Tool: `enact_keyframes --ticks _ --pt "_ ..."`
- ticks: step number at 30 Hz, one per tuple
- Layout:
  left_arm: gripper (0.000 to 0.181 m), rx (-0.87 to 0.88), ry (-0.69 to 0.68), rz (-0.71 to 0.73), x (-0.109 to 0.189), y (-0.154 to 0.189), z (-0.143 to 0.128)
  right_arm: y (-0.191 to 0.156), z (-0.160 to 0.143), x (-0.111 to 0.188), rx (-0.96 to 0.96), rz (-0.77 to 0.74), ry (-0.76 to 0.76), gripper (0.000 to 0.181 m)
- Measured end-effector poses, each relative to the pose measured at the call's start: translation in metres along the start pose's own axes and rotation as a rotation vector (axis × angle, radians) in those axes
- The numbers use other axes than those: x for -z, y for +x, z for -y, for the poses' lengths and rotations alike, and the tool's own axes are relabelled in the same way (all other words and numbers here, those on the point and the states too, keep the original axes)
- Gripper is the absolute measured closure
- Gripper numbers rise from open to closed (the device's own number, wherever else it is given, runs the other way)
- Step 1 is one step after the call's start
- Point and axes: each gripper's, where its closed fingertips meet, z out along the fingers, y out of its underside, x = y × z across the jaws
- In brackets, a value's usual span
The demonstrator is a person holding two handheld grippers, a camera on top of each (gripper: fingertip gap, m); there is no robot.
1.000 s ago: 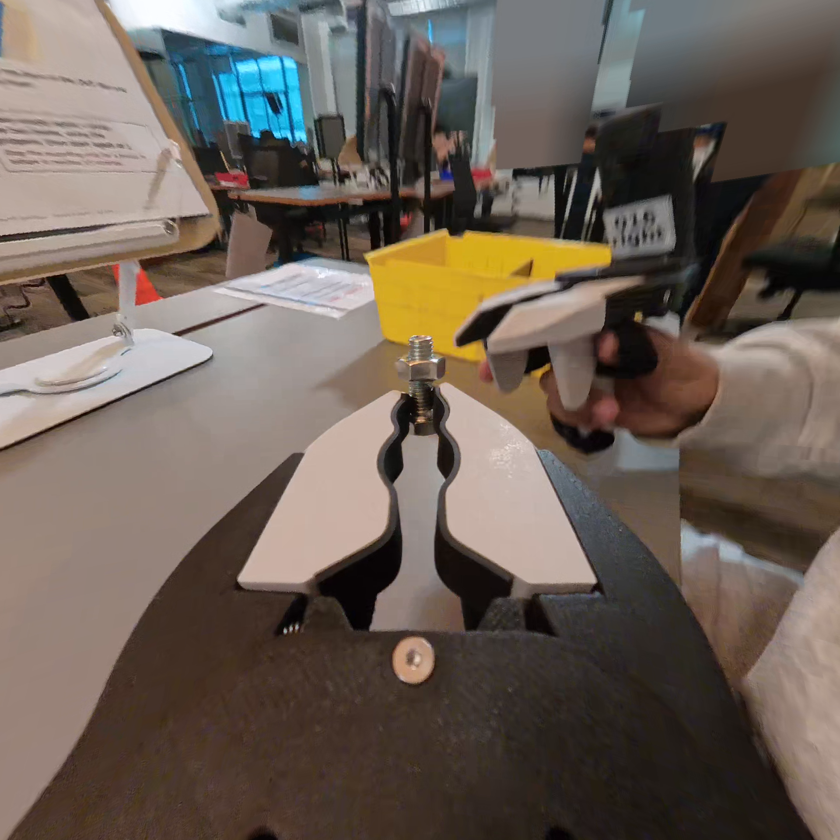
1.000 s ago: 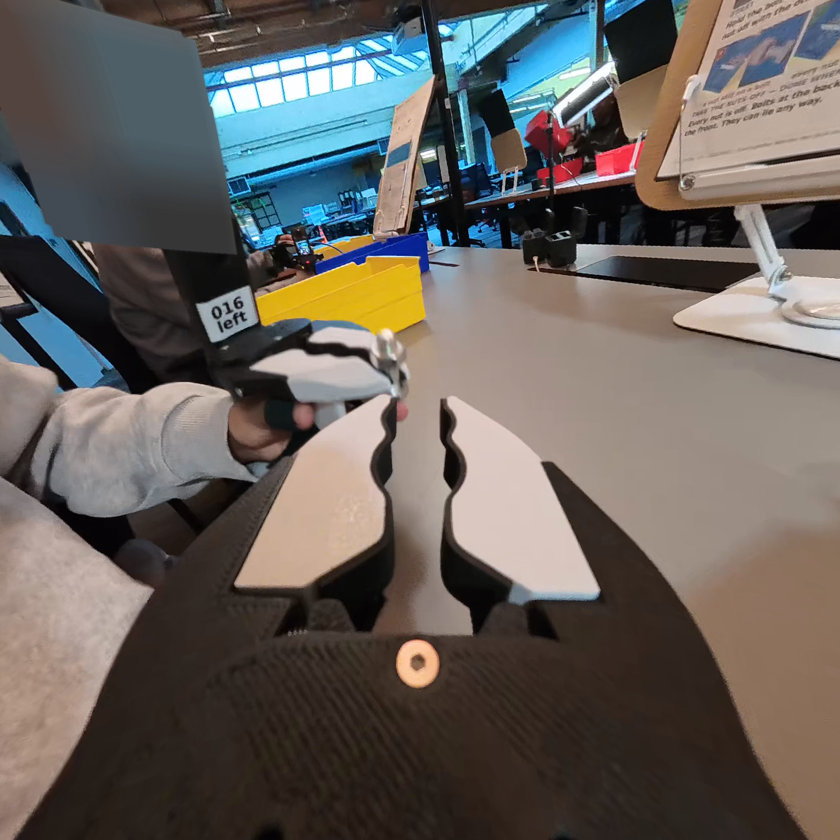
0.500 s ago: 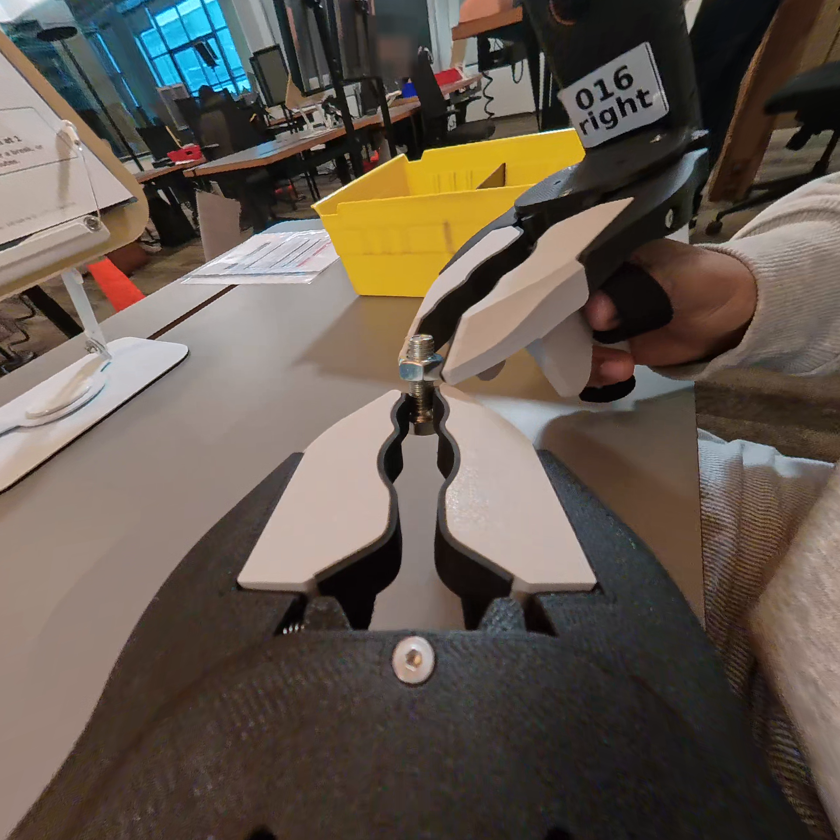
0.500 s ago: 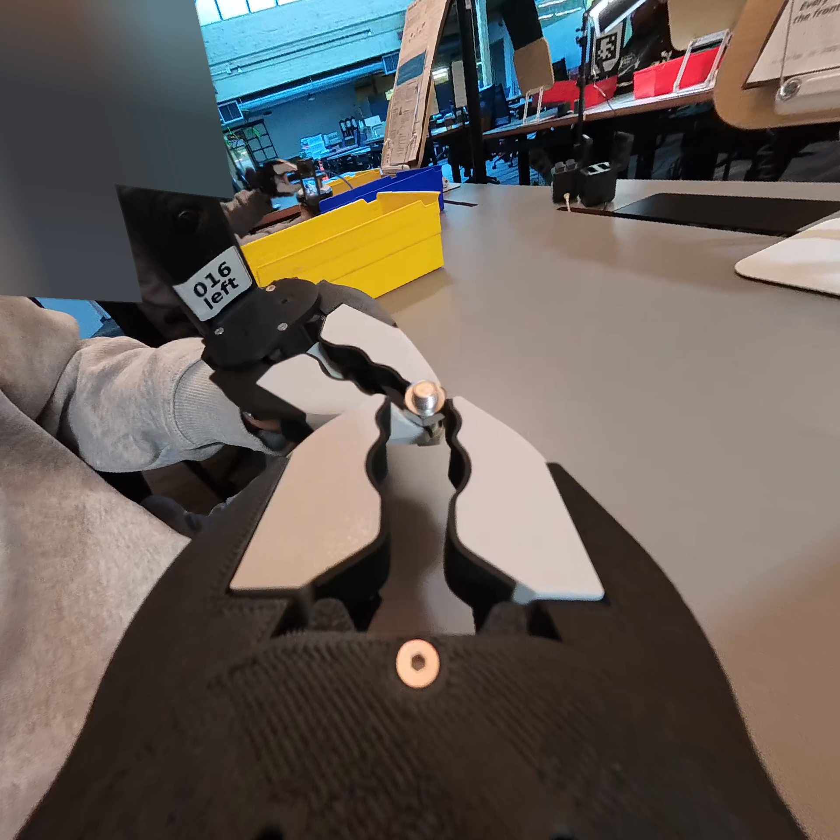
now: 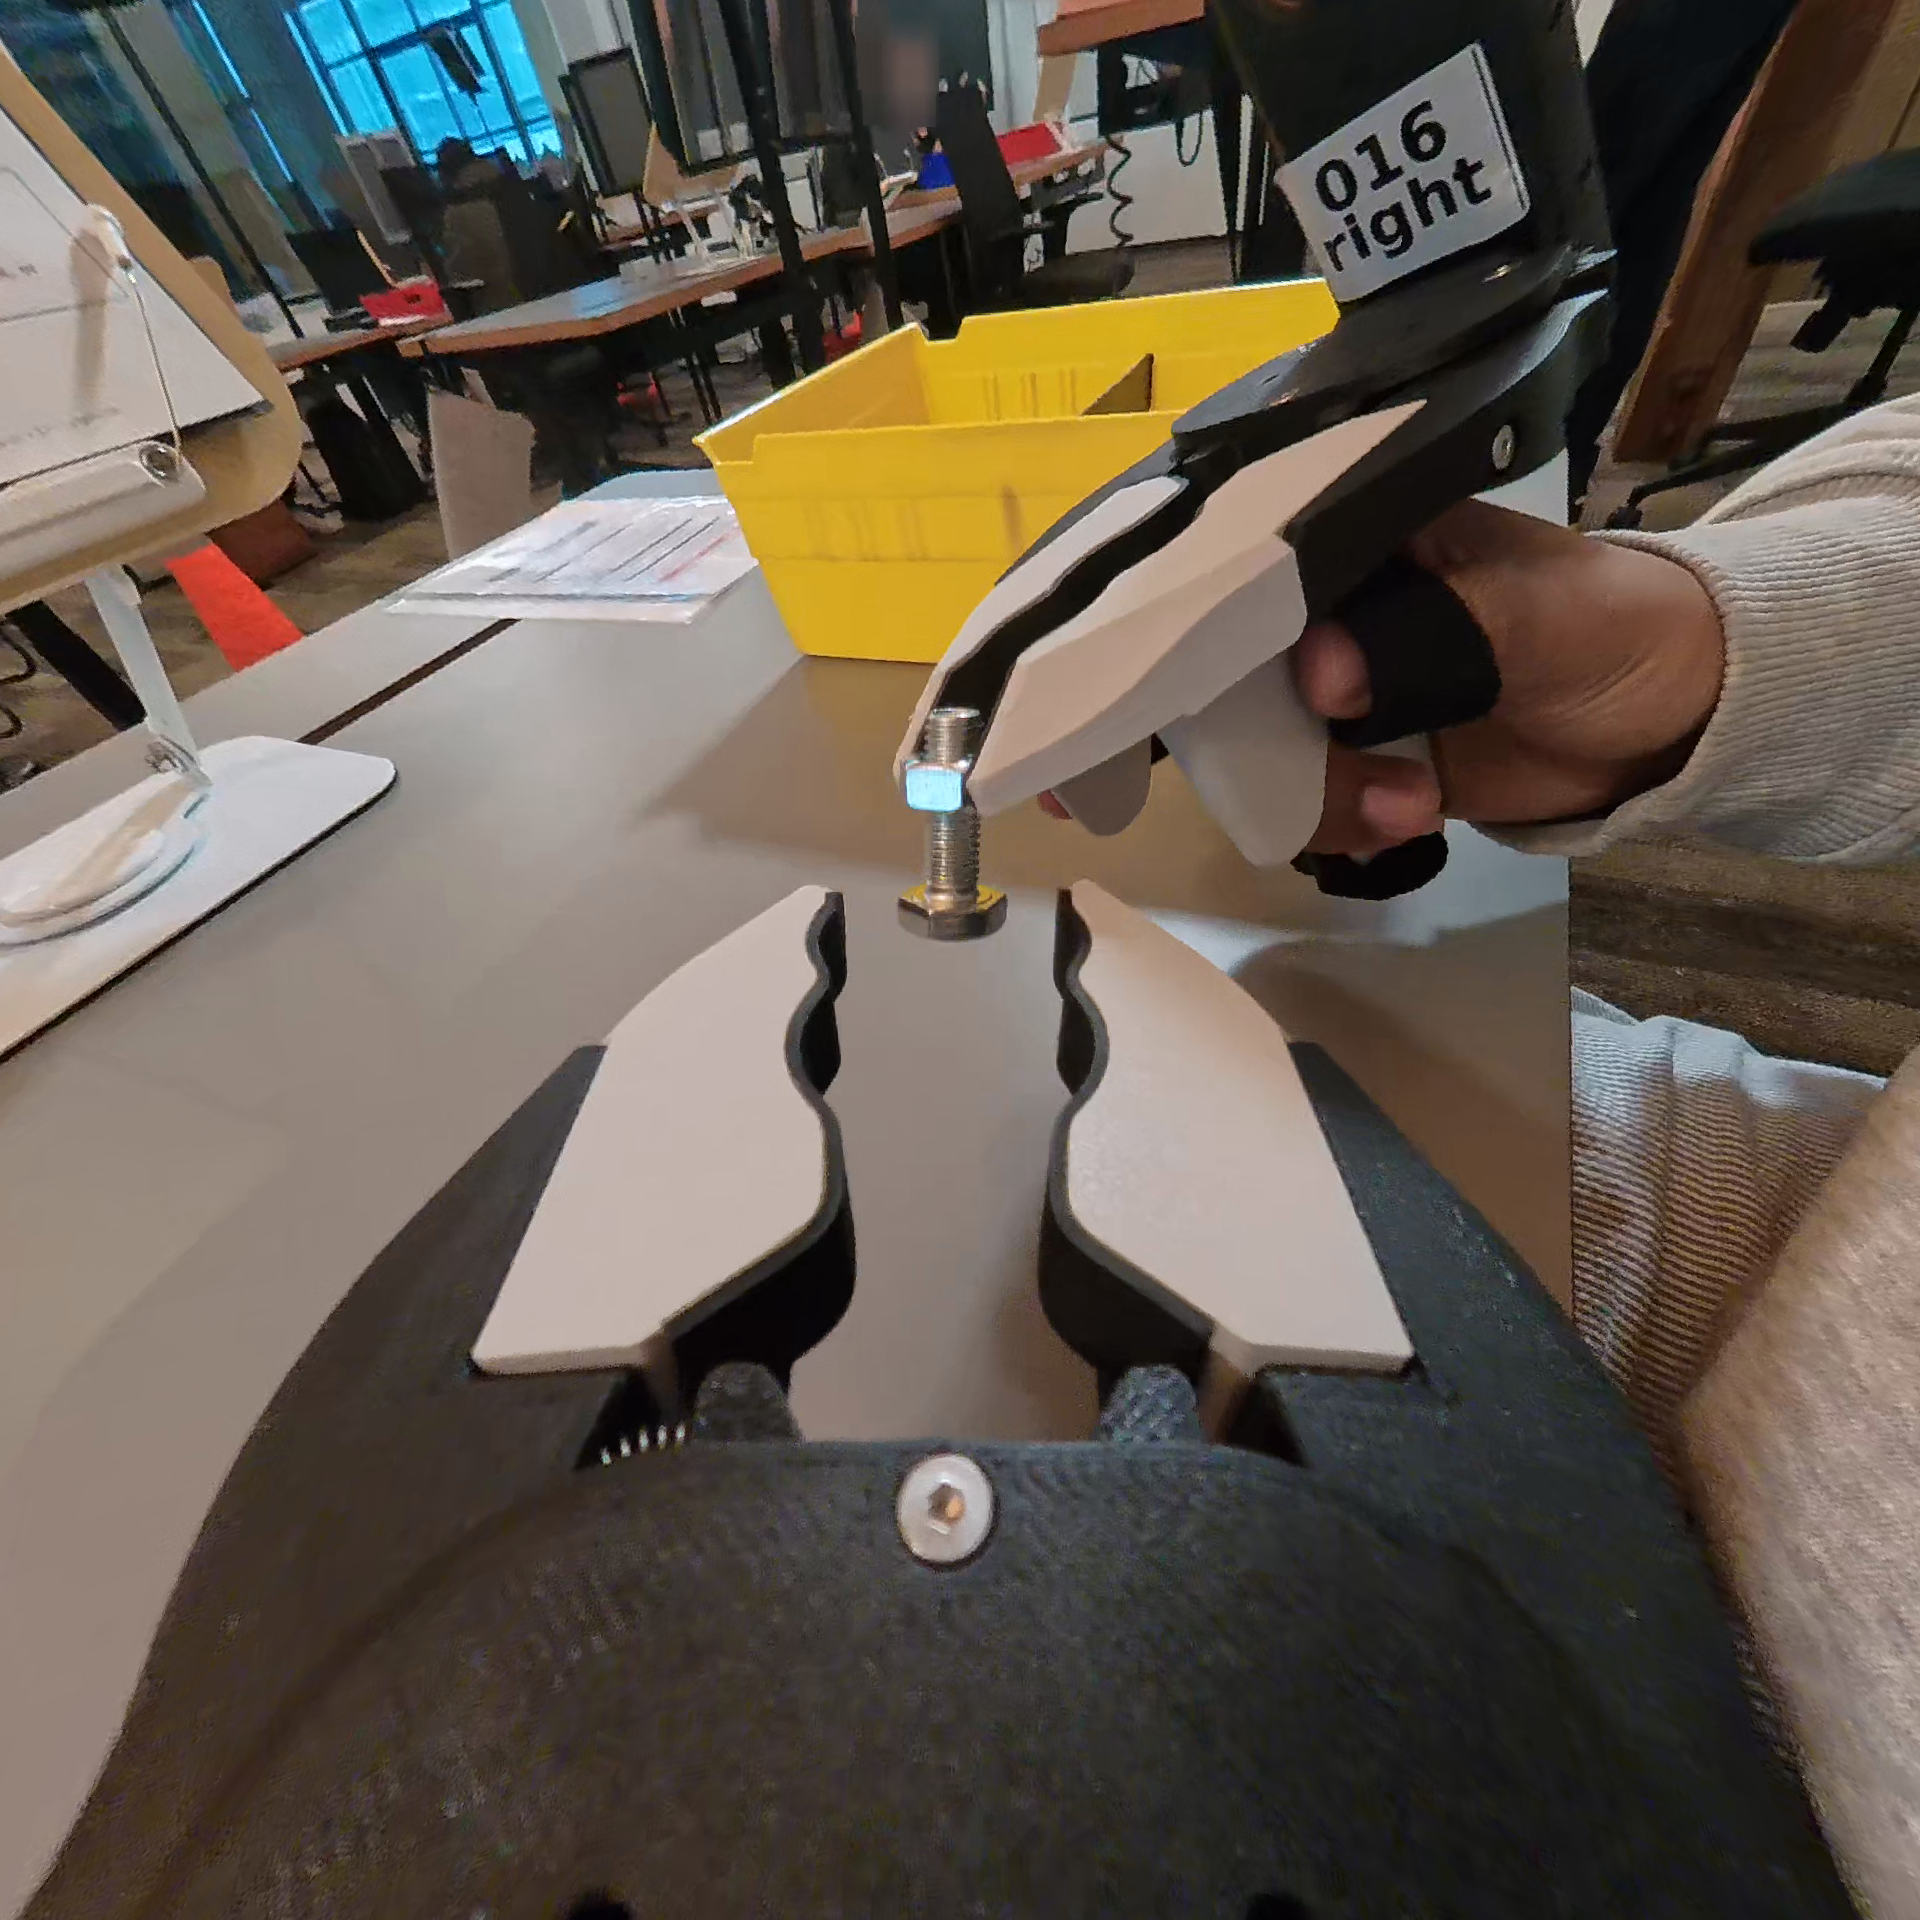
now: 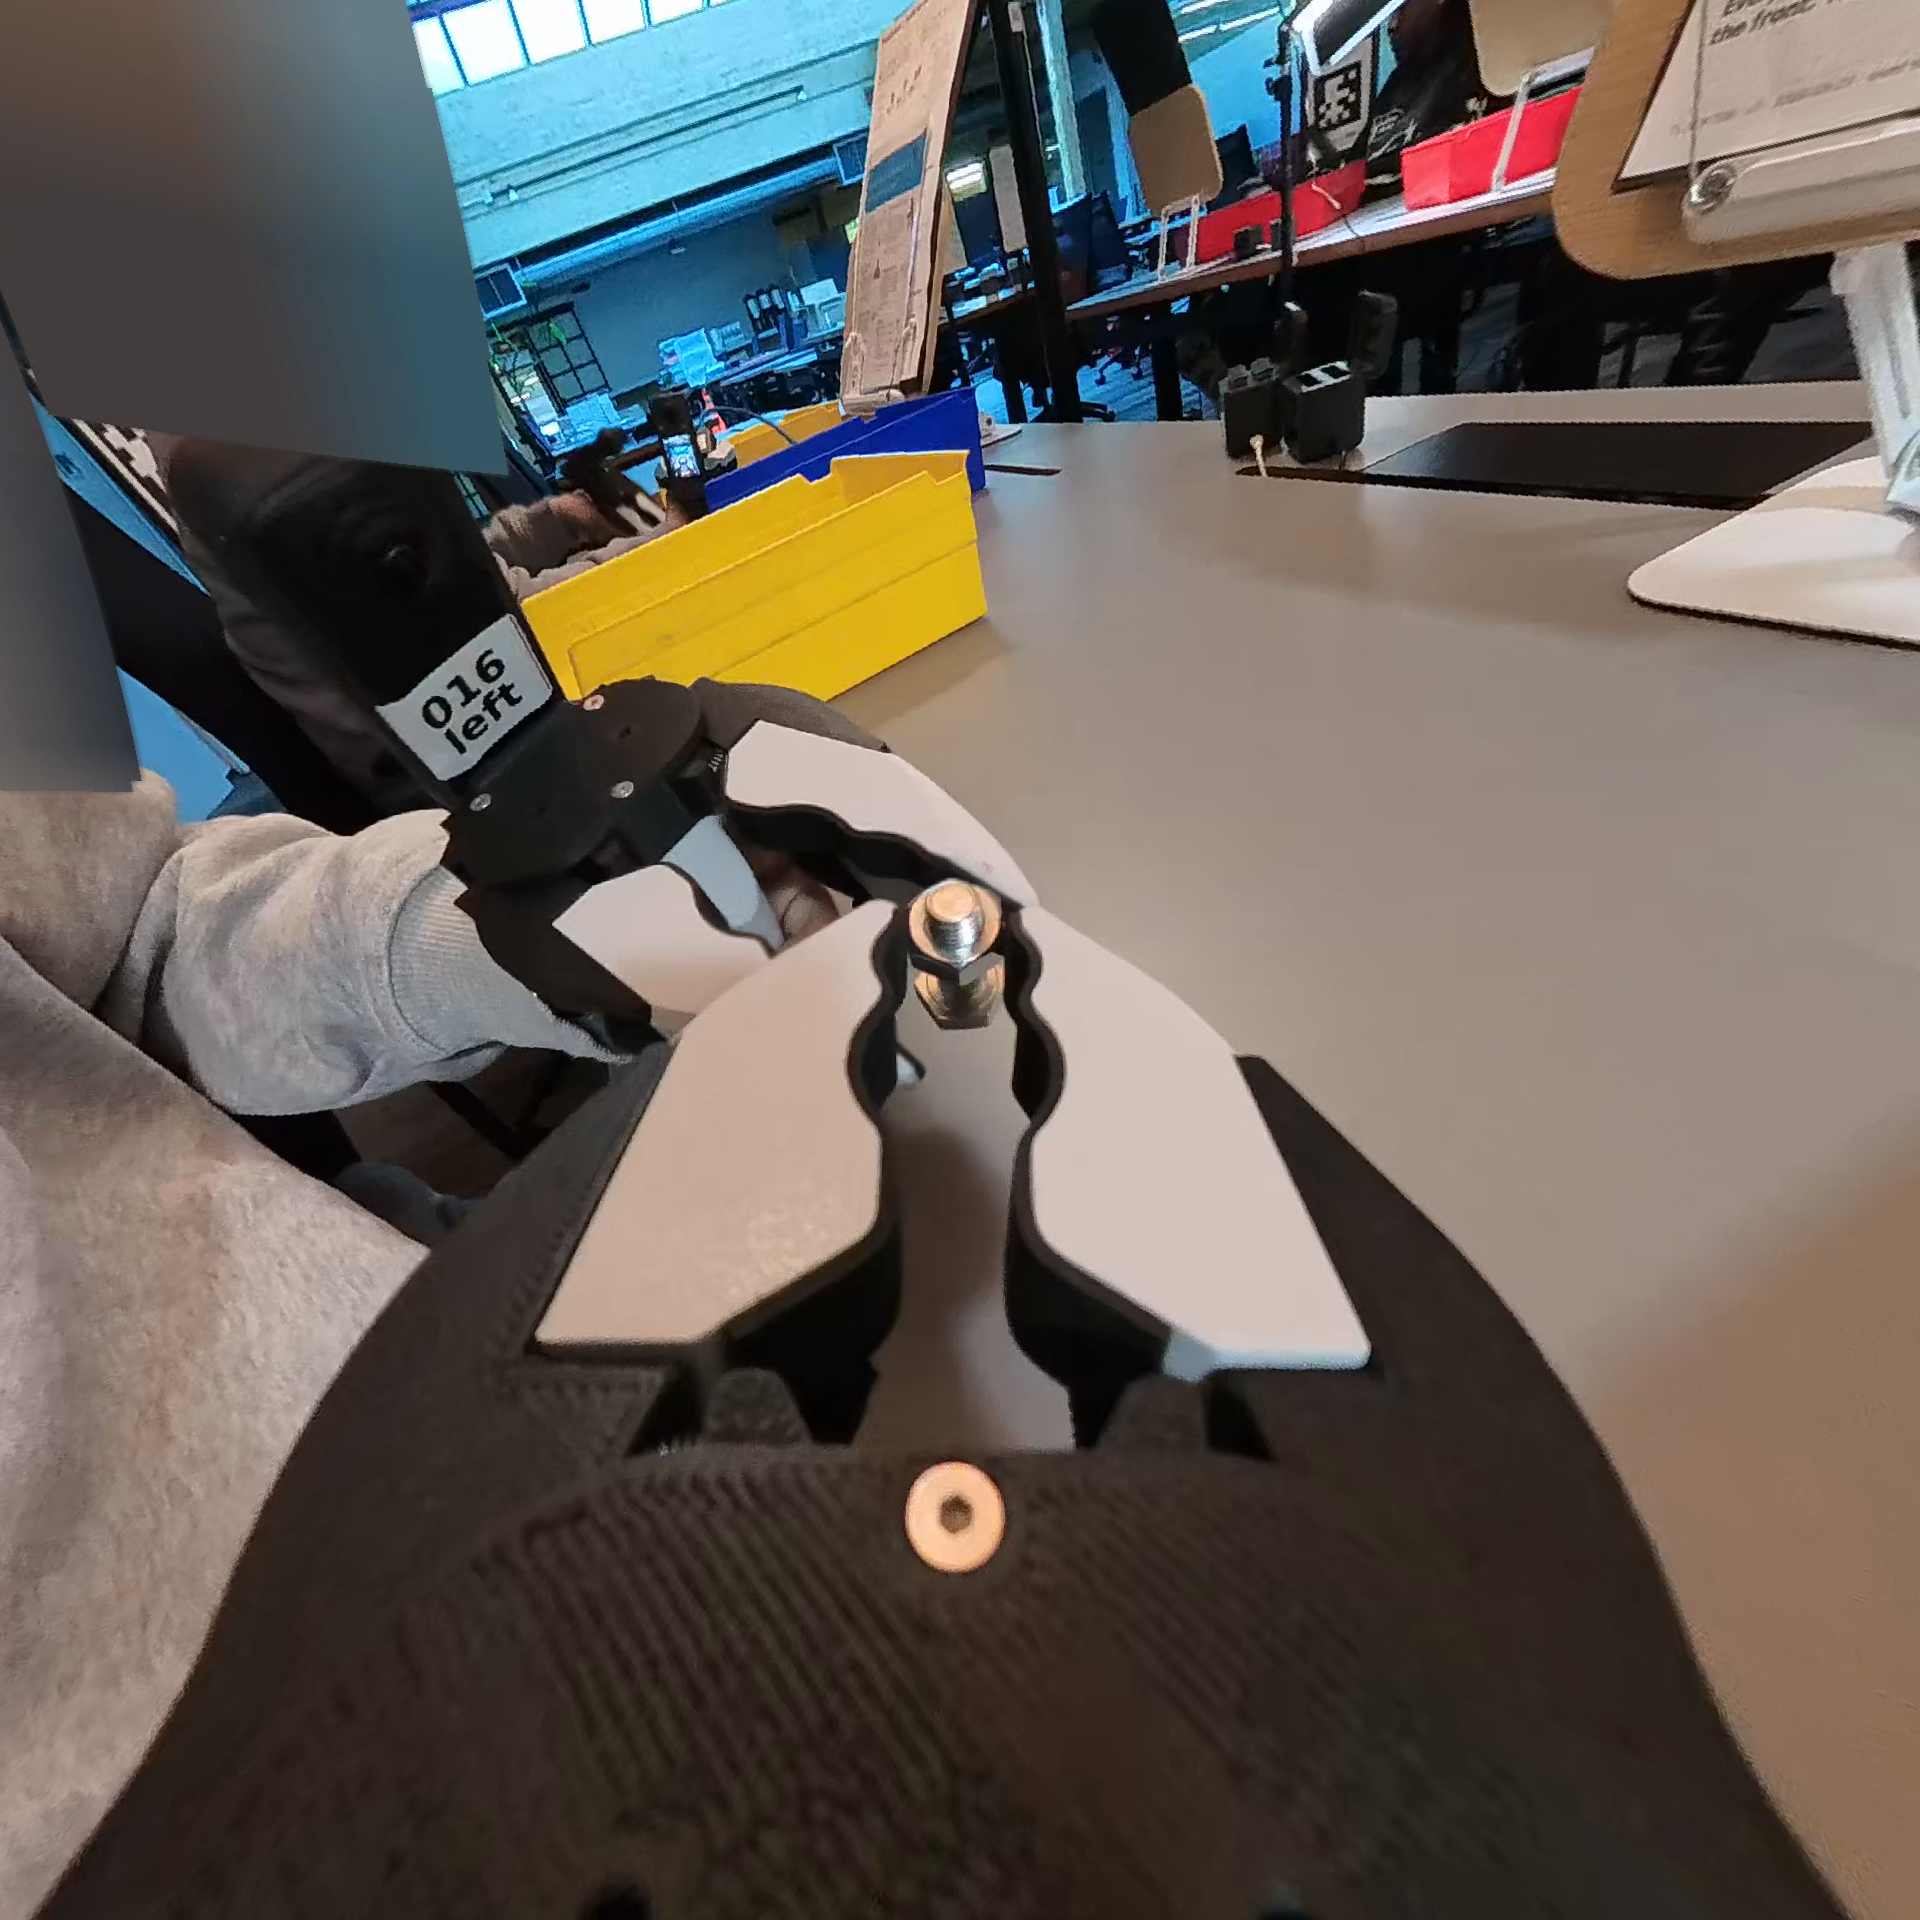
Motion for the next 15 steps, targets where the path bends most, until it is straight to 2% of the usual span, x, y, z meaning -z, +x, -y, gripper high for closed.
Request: enact_keyframes --ticks 7,11,15 --pt "0.149 -0.005 -0.025 -0.024 0.000 0.005 -0.003 -0.011 -0.004 -0.005 0.066 0.027 -0.029 0.164" --pt "0.160 0.007 -0.025 -0.024 0.000 0.005 -0.003 -0.011 -0.003 -0.004 0.070 0.024 -0.029 0.164" --pt "0.160 0.013 -0.022 -0.024 0.000 0.004 -0.002 -0.011 -0.002 -0.003 0.050 0.038 -0.018 0.163"
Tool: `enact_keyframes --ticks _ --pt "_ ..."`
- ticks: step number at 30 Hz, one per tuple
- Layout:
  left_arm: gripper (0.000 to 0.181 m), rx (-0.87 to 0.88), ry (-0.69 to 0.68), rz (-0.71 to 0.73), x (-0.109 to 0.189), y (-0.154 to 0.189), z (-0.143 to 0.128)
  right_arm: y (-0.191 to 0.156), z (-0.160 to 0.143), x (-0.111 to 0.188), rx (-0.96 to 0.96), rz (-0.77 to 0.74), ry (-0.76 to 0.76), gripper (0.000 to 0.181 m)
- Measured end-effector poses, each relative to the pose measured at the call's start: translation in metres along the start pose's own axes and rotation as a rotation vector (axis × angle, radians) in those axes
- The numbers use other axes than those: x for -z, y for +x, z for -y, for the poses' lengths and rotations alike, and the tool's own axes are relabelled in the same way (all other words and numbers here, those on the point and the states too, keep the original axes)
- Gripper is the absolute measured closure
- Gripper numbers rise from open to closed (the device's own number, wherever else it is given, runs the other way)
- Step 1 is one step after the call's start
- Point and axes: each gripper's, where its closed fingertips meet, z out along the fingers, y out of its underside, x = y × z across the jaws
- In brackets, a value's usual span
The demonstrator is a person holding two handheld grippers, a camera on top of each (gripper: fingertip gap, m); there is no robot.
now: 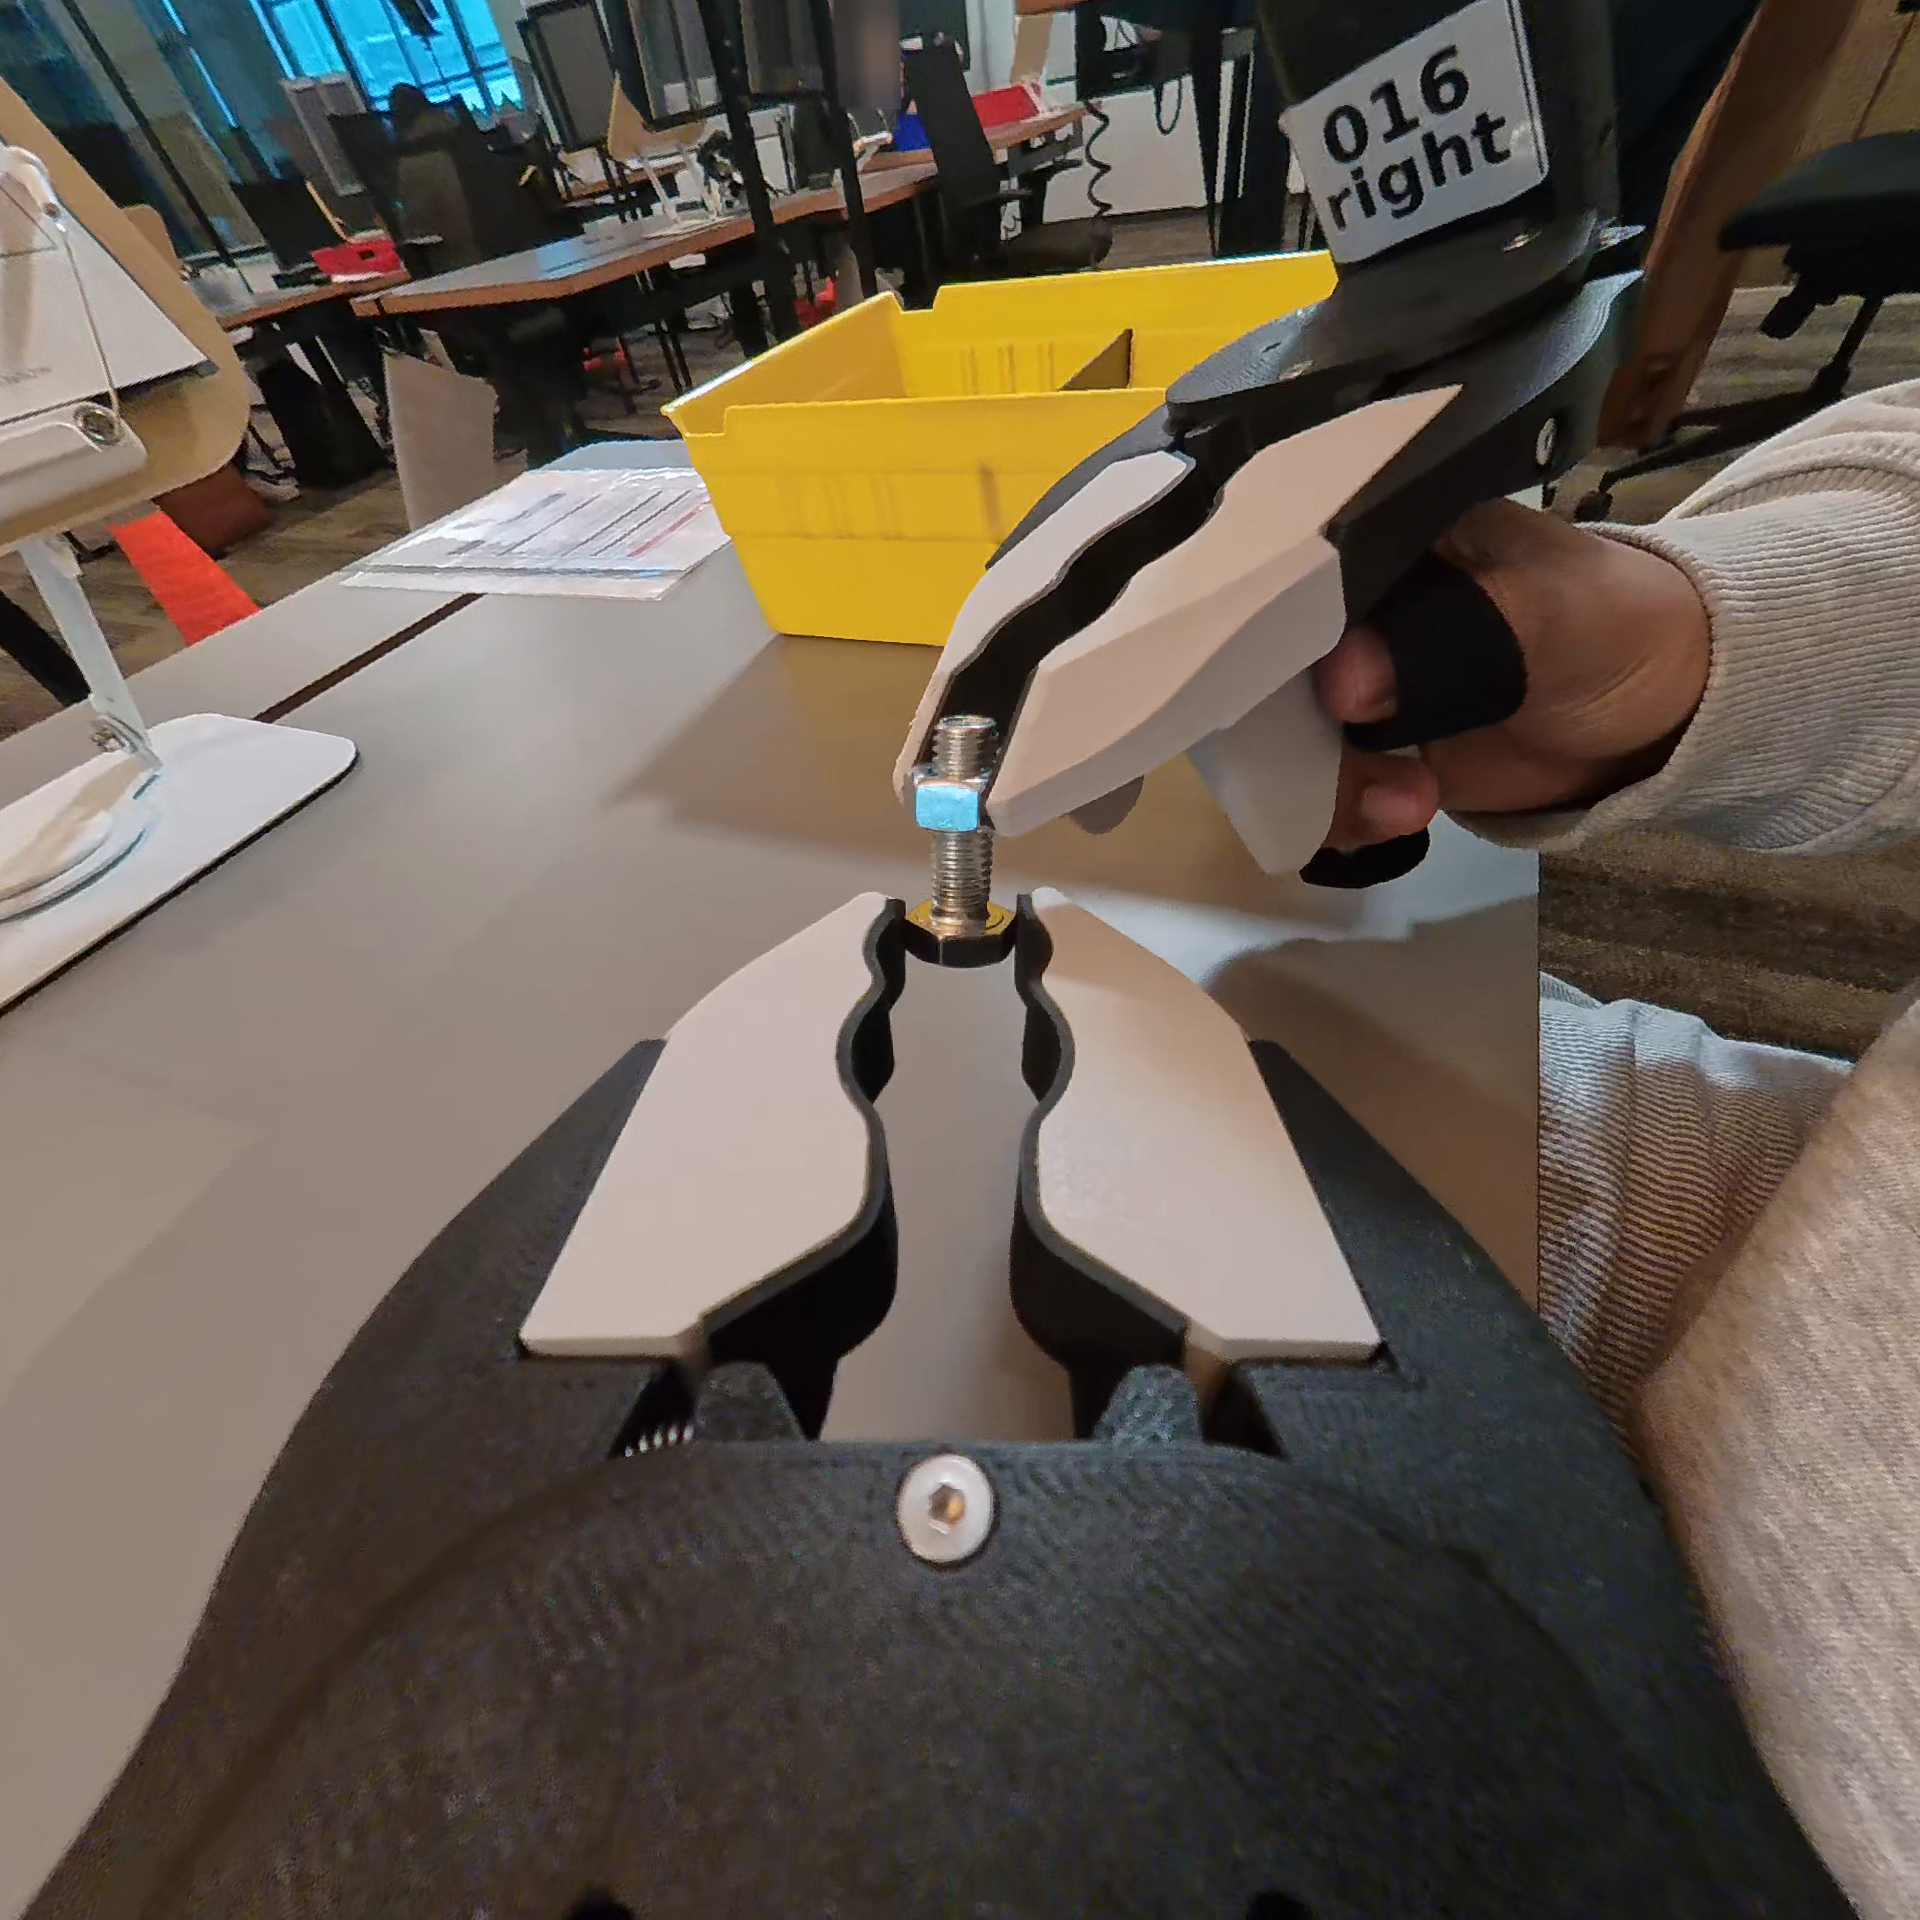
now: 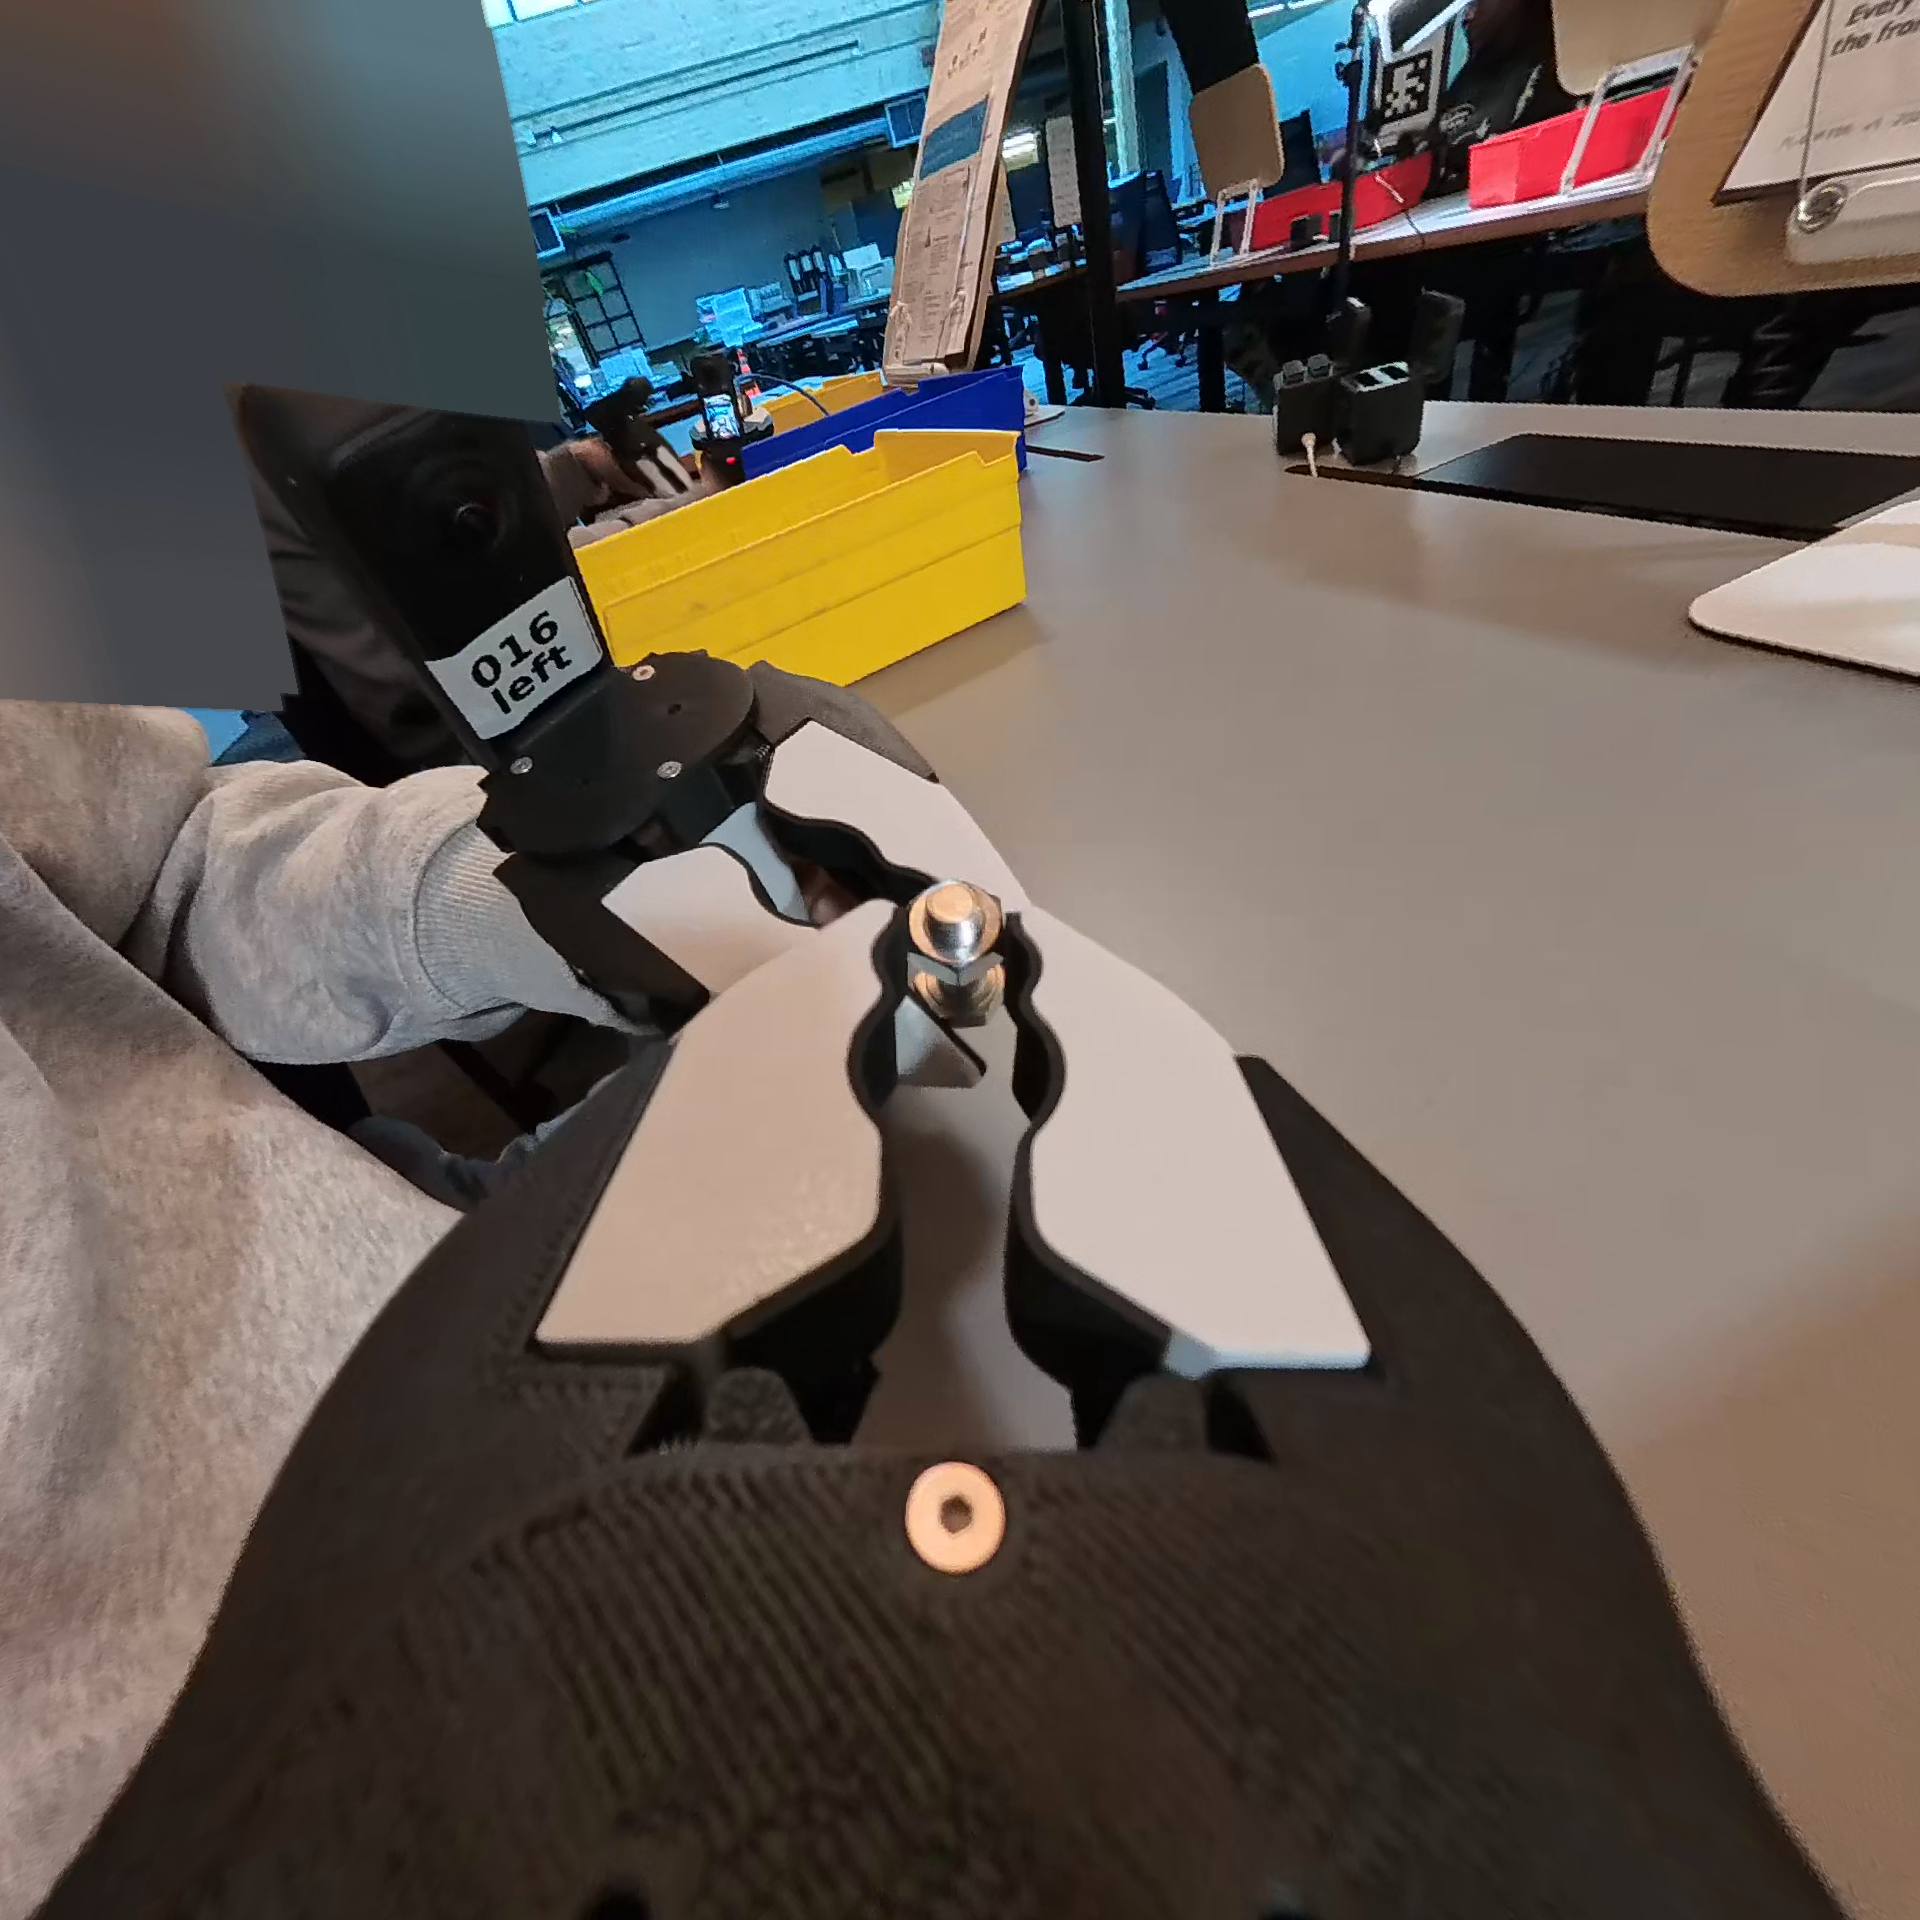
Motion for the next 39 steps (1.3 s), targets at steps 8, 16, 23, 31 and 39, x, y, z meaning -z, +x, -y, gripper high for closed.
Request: enact_keyframes --ticks 8,16,23,31,39 --pt "0.160 0.041 0.027 0.027 0.001 -0.008 0.003 0.007 0.000 0.001 0.075 -0.072 0.003 0.157" --pt "0.160 0.029 0.027 0.081 0.000 -0.011 0.003 0.008 0.001 0.002 0.034 -0.084 -0.001 0.160" --pt "0.160 0.046 0.018 0.071 0.000 -0.008 0.002 0.003 0.002 -0.001 0.050 -0.125 -0.027 0.164" --pt "0.160 0.123 0.104 -0.129 0.007 0.006 0.011 -0.013 0.008 -0.001 0.145 -0.008 0.009 0.164" --pt "0.160 0.219 0.181 -0.223 0.012 0.012 0.020 -0.019 0.008 -0.002 0.158 0.008 0.017 0.163"
